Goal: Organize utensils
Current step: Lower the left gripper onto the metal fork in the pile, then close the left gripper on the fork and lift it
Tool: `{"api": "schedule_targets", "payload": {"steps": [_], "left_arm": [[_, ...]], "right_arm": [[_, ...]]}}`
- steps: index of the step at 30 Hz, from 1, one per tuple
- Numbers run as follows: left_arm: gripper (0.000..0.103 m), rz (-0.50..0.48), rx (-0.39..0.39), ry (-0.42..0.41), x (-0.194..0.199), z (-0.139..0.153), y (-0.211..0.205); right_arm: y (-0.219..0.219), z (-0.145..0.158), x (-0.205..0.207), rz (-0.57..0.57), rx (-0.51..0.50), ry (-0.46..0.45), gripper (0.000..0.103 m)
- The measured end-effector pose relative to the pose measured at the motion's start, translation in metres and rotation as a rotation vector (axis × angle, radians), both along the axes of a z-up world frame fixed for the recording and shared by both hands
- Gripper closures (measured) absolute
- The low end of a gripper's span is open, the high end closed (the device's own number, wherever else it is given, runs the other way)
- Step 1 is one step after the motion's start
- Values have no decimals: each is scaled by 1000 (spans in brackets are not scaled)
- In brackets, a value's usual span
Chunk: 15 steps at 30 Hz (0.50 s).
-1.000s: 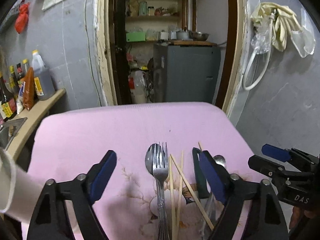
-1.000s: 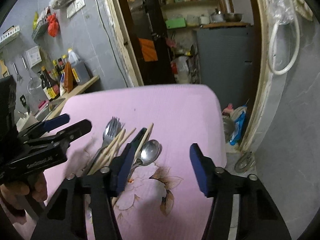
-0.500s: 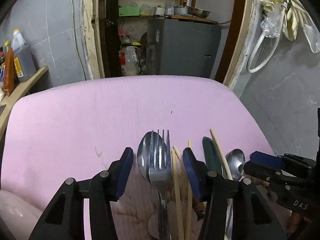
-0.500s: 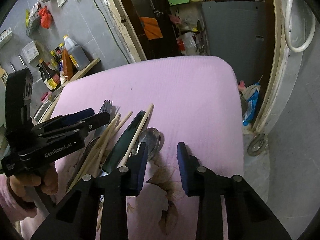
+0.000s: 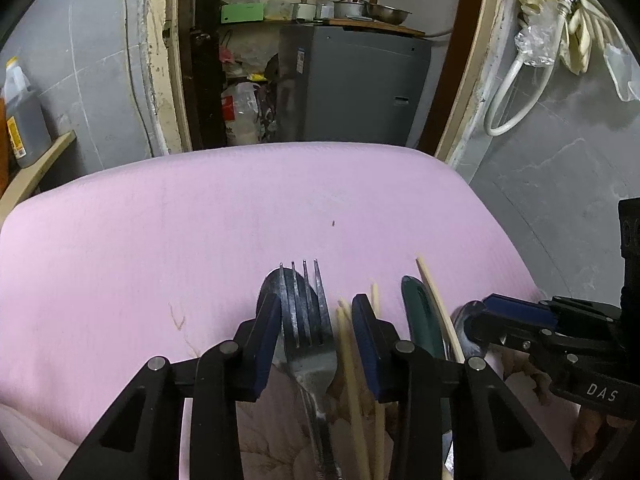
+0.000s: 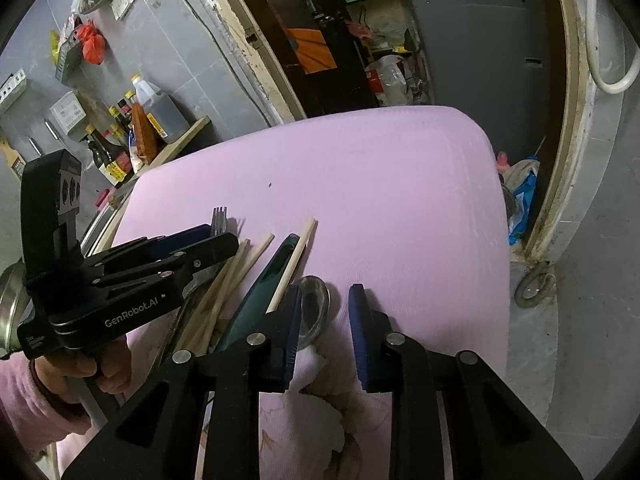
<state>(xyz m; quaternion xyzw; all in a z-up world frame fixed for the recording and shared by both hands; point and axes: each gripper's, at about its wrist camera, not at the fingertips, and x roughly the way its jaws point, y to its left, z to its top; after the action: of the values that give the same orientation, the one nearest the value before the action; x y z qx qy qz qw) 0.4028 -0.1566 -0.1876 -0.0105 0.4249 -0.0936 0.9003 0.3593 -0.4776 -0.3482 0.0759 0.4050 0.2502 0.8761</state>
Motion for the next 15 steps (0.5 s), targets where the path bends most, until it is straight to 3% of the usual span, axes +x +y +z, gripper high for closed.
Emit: {"api": "schedule_targets", "payload": {"steps": [8,11,15], "left_arm": [[69,8,18,9,3,-3,-2],[79,12,33,5,5,-1,-4],[79,8,28,9,5,-1,-3]], "right_arm": [[1,1,3,10,-10,-3,82],[2,2,3,10,-25,-2,87],[5,3,5,13,-36,2,96]]}}
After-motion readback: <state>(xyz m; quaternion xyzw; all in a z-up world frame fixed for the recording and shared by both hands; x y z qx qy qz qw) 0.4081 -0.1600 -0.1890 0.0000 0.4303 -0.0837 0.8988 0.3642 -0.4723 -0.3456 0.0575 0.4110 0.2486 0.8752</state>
